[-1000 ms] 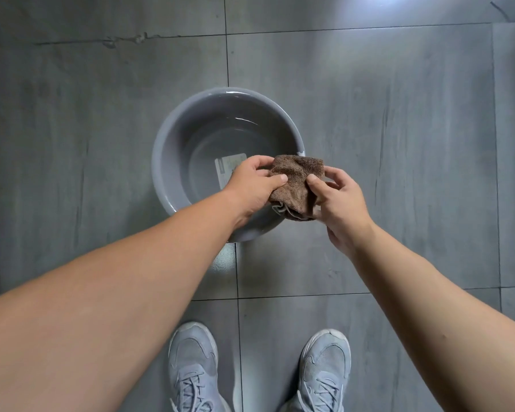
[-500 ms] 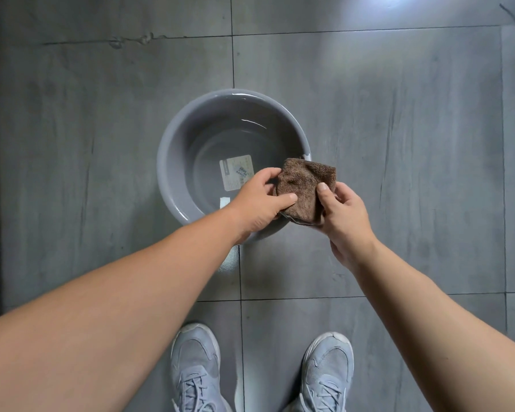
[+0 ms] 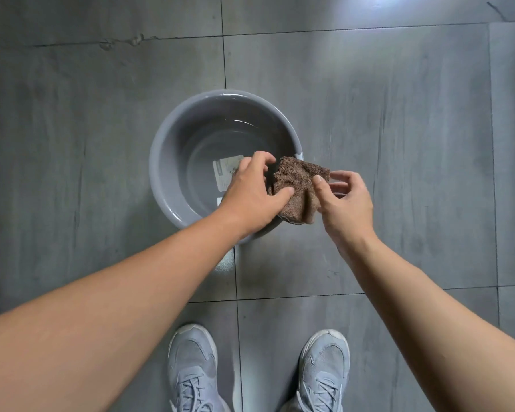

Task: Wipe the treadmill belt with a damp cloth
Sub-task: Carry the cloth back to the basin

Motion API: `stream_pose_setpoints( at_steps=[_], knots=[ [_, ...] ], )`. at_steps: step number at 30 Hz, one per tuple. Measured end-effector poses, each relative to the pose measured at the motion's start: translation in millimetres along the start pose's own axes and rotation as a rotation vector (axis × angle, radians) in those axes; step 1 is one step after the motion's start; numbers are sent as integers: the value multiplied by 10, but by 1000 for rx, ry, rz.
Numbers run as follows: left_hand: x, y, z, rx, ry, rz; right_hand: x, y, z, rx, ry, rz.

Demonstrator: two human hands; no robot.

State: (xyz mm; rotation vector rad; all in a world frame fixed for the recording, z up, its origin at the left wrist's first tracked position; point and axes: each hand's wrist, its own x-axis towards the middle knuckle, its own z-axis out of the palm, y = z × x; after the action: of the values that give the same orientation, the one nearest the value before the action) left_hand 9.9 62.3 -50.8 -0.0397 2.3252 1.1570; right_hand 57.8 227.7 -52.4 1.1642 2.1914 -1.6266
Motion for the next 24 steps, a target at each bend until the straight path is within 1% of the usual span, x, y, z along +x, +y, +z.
stream_pose_setpoints(
  at_steps=[2,3,6,9,13,21,24],
  knots=[
    [-3,39,43,63,-13,23,4,-19,11,-63,27,-18],
    [4,55,61,58,-24,16,9,-27,25,-78,25,-21],
    [35,59,100,-74,-44,-89,28,-63,86,-92,6,-45],
    [60,-2,142,-227,-2,-144,105,-99,127,-122,2,-84],
    [55,-39,209,-279,35,-110,196,-122,171,-136,12,-121],
    [25,-35,201,-384,-1,-251,73,-100,90,-98,0,-87],
    [25,-22,189,-375,-13,-271,47,-105,70,-104,-6,-87]
  ],
)
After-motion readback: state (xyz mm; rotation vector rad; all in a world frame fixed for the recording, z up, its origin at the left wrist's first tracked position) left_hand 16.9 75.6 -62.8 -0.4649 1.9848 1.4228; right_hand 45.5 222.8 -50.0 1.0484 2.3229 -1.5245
